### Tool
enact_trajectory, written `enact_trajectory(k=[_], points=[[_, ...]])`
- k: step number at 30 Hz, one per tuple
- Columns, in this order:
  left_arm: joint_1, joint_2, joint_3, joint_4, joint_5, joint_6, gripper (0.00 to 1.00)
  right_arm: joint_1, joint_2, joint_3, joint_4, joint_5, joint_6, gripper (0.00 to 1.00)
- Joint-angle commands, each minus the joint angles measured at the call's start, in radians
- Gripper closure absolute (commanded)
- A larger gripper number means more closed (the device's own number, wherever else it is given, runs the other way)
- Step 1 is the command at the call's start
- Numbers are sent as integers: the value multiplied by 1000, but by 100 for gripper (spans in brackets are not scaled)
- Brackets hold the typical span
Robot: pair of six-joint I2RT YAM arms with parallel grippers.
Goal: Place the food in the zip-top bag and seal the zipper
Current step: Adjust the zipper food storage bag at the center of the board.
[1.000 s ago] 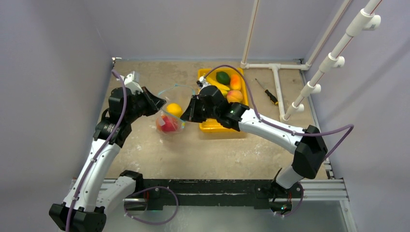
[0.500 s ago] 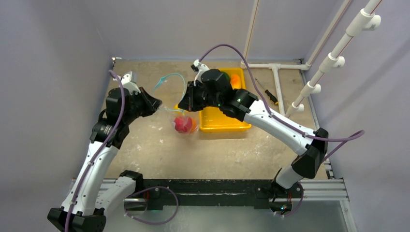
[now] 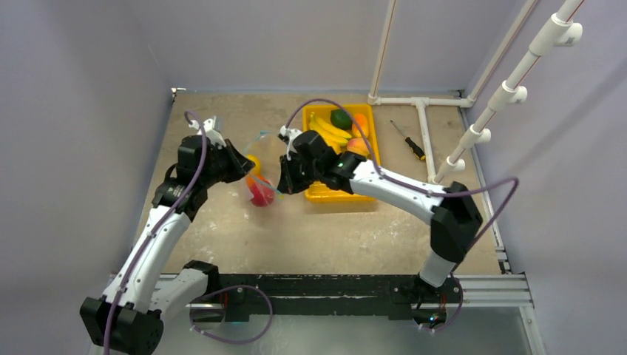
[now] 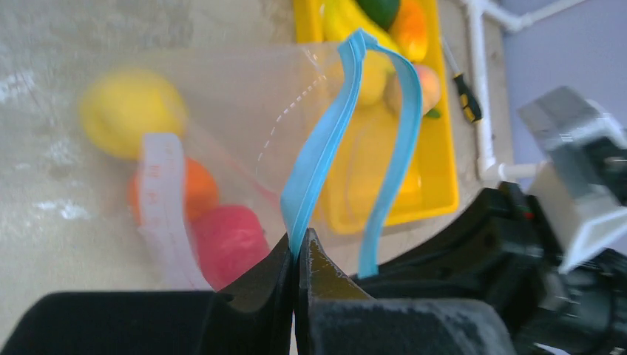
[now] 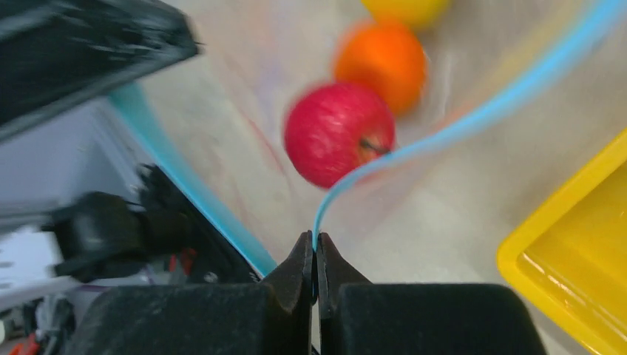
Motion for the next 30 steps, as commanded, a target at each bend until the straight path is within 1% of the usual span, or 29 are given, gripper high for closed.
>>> enact_trajectory(k=[1, 4, 7, 10, 24, 30], points=[[6, 41, -38, 86, 74, -1, 100, -4, 15, 8, 24, -27, -24, 100], [6, 33, 35, 70, 68, 29, 100, -5, -4, 102, -22, 40, -18, 100], [6, 35, 111, 30, 43, 58, 100, -4, 4, 165, -47, 62, -20, 100], [6, 33, 147, 13, 41, 62, 100, -5, 4, 192, -33, 66, -18, 100], [6, 46, 135, 11, 26, 99, 100, -4, 34, 159, 17, 86, 7, 100], [6, 64, 109, 21, 23, 157, 100, -4, 53, 103, 94, 88, 17, 100]])
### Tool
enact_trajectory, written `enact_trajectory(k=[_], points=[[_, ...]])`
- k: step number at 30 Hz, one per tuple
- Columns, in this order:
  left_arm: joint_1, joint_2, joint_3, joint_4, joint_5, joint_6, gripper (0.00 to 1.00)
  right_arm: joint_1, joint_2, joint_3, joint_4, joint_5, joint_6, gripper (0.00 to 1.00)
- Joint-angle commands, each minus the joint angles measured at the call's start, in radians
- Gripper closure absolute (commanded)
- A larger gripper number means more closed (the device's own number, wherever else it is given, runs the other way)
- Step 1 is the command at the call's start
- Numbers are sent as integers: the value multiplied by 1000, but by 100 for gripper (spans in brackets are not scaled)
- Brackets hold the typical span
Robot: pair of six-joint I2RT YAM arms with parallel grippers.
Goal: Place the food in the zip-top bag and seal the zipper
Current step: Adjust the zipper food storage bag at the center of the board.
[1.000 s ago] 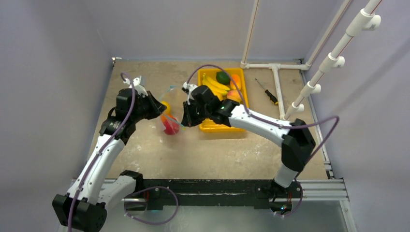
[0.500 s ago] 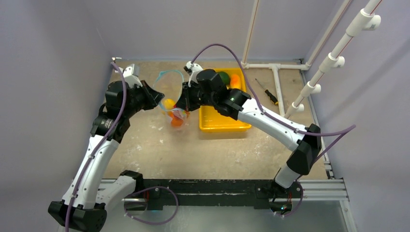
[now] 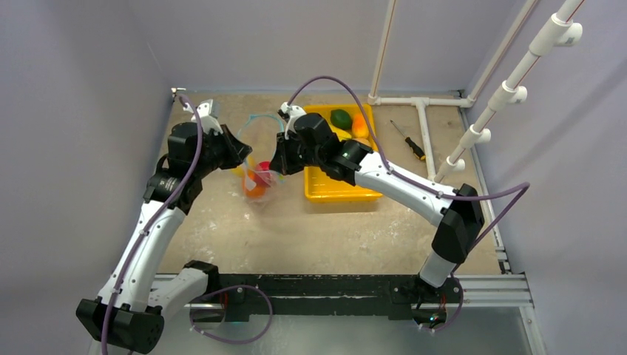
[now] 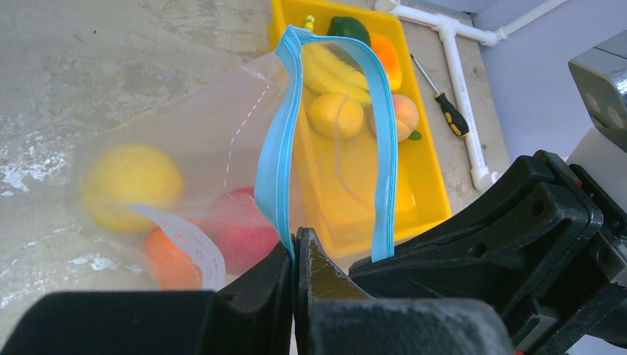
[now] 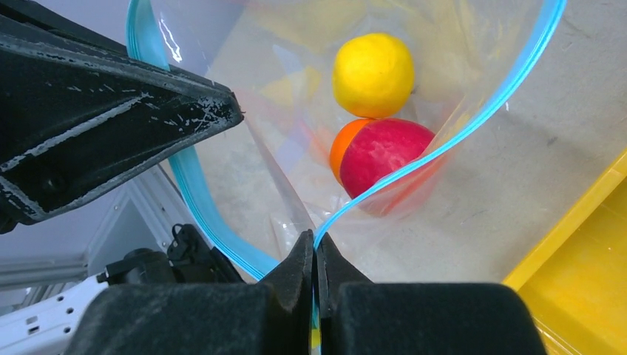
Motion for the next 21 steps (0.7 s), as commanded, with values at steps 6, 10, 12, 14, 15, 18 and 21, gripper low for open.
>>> enact_trajectory(k=[6, 10, 12, 14, 15, 18, 21], points=[[5, 17, -9, 17, -60, 125, 100, -1, 41, -63, 153, -32, 44, 95], [5, 27, 20, 15, -69, 156, 100, -1, 65, -75, 192, -60, 66, 100], [5, 39, 44, 10, -64, 170, 100, -1, 85, -67, 210, -49, 79, 100], [5, 52, 58, 3, -56, 187, 100, -1, 97, -71, 239, -68, 110, 100], [5, 58, 58, 4, -49, 190, 100, -1, 101, -79, 259, -76, 125, 100], [5, 71, 34, 17, -31, 191, 100, -1, 108, -108, 301, -86, 159, 100], [5, 75, -1, 35, -18, 193, 100, -1, 110, -141, 317, -84, 171, 100]])
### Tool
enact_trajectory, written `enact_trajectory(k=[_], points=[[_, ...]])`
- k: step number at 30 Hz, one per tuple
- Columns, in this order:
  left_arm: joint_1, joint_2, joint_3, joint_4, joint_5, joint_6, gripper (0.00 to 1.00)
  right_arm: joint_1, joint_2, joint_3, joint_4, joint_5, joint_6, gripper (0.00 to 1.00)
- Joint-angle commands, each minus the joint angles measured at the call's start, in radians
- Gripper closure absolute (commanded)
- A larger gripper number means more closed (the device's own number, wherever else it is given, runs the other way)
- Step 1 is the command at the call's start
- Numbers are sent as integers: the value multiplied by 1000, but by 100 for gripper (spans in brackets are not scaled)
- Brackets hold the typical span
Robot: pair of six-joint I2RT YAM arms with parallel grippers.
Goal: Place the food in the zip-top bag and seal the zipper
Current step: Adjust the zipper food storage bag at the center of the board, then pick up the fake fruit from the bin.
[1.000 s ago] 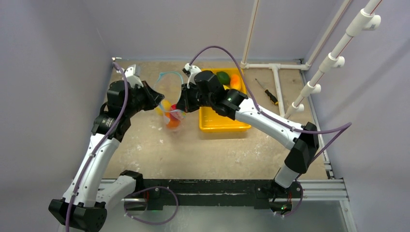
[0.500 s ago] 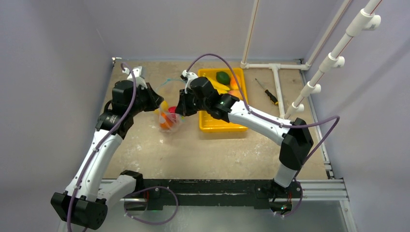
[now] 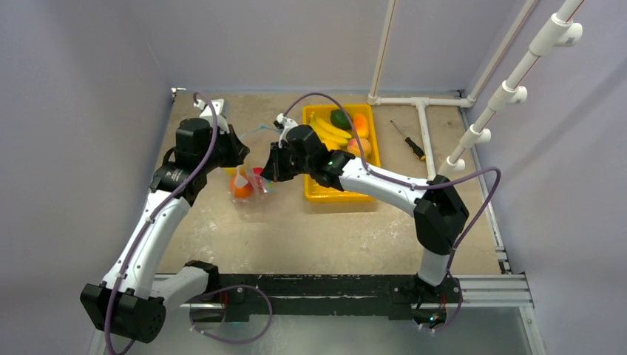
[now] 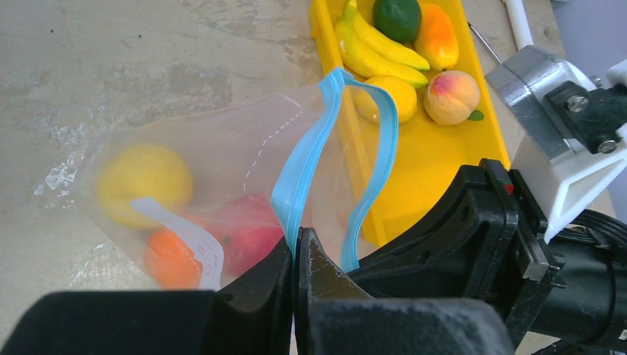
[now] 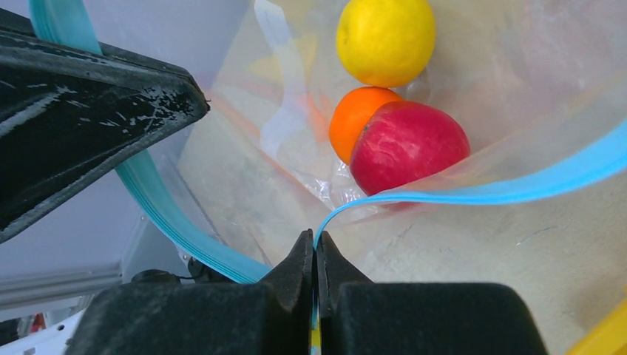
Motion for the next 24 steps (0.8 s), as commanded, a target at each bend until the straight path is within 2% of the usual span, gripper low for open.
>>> enact_trajectory(k=[1, 2, 7, 11, 18, 24], points=[[5, 6, -19, 65, 41, 29, 100, -1, -1, -40, 82, -16, 47, 100], [5, 9, -28, 70, 51, 31, 100, -1, -3, -48, 79, -12, 49, 98], [4, 14, -97, 119, 65, 23, 100, -1, -39, -82, 41, 80, 38, 72], [4, -18, -168, 181, 32, 13, 100, -2, -85, -88, -14, 149, 52, 65], [4, -72, -253, 225, -20, 36, 100, -3, -134, -38, -122, 375, 21, 50], [4, -88, -274, 241, 1, 43, 100, -37, -147, -4, -171, 455, -22, 44]])
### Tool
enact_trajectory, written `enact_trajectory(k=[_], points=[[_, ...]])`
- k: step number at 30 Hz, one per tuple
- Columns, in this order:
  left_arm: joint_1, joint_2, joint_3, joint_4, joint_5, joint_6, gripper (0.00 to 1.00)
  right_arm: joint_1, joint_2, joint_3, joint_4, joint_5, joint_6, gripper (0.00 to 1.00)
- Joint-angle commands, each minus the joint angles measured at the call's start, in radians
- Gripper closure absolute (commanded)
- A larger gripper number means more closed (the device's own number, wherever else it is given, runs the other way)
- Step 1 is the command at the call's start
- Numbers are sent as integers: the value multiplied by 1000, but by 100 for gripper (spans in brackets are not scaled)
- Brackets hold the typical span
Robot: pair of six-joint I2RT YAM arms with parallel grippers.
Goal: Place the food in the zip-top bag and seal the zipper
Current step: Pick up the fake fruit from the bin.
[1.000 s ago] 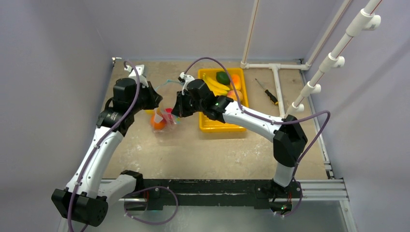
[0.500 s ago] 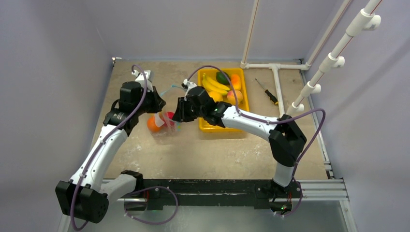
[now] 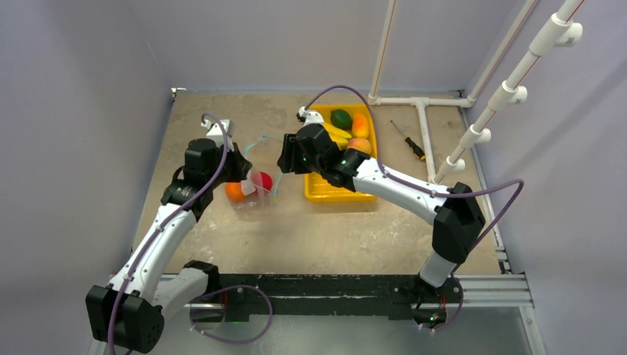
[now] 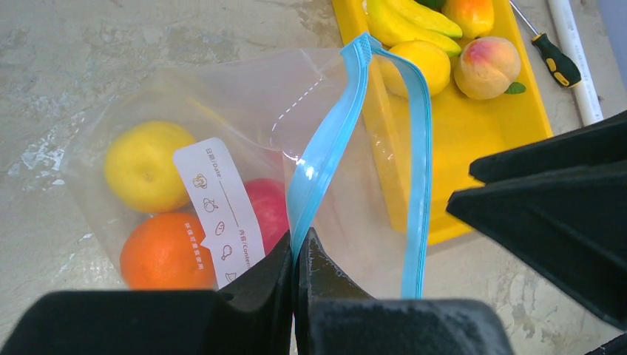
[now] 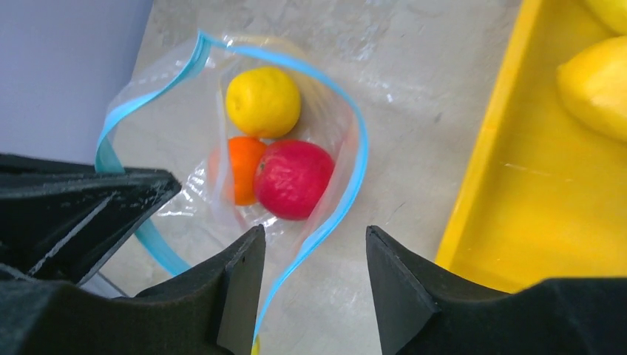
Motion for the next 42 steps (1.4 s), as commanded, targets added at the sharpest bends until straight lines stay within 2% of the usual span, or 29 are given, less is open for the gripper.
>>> enact_trajectory(k=[1, 8, 15, 19, 26, 42], points=[[4, -27, -12, 61, -2, 26, 100, -34, -40, 51, -41, 113, -51, 44], [4, -41, -25, 60, 8, 24, 100, -125, -35, 85, -57, 137, -113, 39], [2, -35, -28, 60, 16, 23, 100, -225, 25, 89, -33, 165, -186, 27], [2, -26, -29, 59, 10, 25, 100, -270, 74, 74, -9, 158, -197, 25], [-4, -18, -28, 56, -6, 24, 100, -301, 164, 95, 18, 153, -167, 12], [-7, -3, -24, 51, -3, 22, 100, -338, 357, 163, 44, 166, -169, 9]])
